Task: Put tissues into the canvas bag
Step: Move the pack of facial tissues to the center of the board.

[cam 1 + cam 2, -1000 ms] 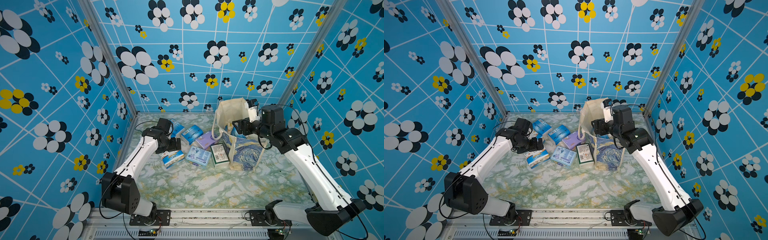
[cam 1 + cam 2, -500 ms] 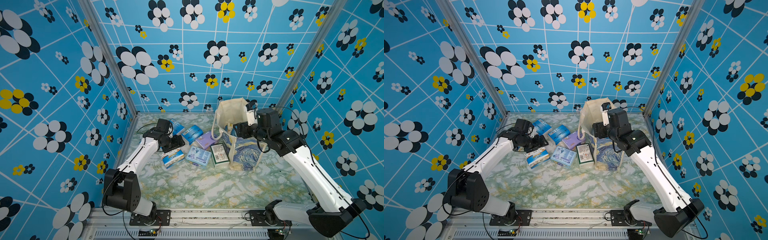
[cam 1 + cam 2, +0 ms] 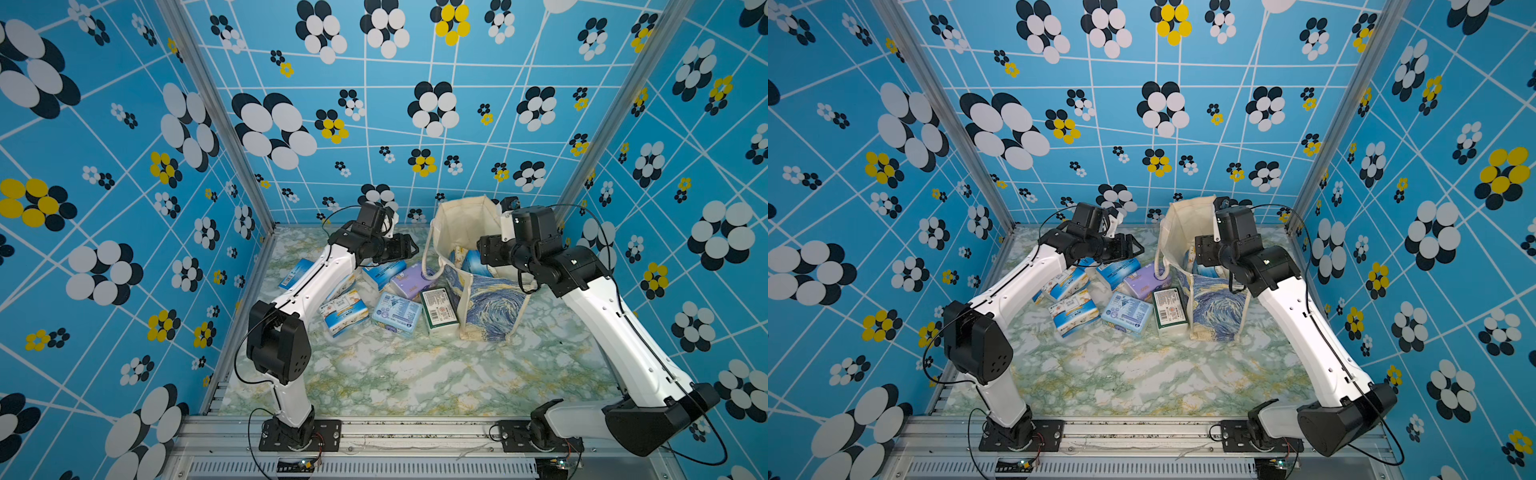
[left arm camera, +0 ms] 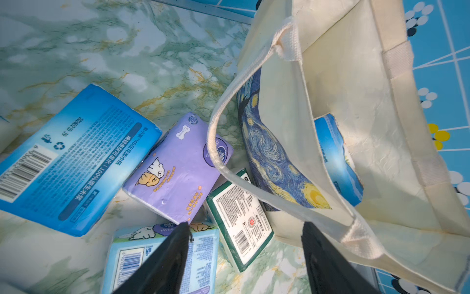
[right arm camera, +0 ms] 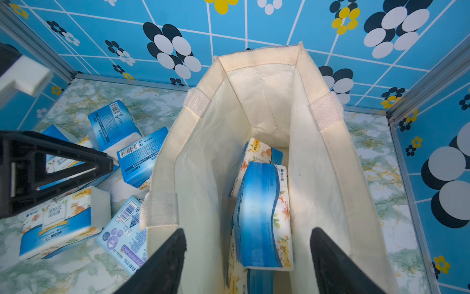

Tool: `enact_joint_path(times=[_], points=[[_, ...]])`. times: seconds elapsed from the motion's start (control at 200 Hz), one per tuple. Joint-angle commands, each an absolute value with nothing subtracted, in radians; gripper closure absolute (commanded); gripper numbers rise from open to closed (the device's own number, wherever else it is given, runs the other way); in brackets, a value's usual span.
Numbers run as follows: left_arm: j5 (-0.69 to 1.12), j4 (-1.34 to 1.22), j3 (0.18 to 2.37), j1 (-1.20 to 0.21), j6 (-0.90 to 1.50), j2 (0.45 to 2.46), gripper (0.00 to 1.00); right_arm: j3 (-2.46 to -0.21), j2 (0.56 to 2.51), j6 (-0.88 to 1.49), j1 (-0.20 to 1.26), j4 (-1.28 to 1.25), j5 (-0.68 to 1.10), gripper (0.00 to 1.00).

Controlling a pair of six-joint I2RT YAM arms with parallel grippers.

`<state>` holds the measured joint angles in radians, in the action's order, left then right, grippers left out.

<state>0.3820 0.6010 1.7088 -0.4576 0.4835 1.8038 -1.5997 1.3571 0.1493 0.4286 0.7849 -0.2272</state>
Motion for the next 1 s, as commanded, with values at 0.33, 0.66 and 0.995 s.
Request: enact_joint_path(times=[0.33, 0.66, 0.995], points=[[0.09, 1.074, 1.407, -0.295, 0.413, 1.546, 0.22, -1.557, 1.291, 0.121, 0.426, 0.806, -0.152, 0.2], [0.244, 0.872, 1.123, -0.118, 0.52, 1.439, 0.2, -1.522, 1.264, 0.124, 0.426, 0.785, -0.126, 0.2], [0.243, 0.75, 0.995, -0.088, 0.574, 1.434, 0.2, -1.493, 1.239, 0.118, 0.426, 0.773, -0.127, 0.2]])
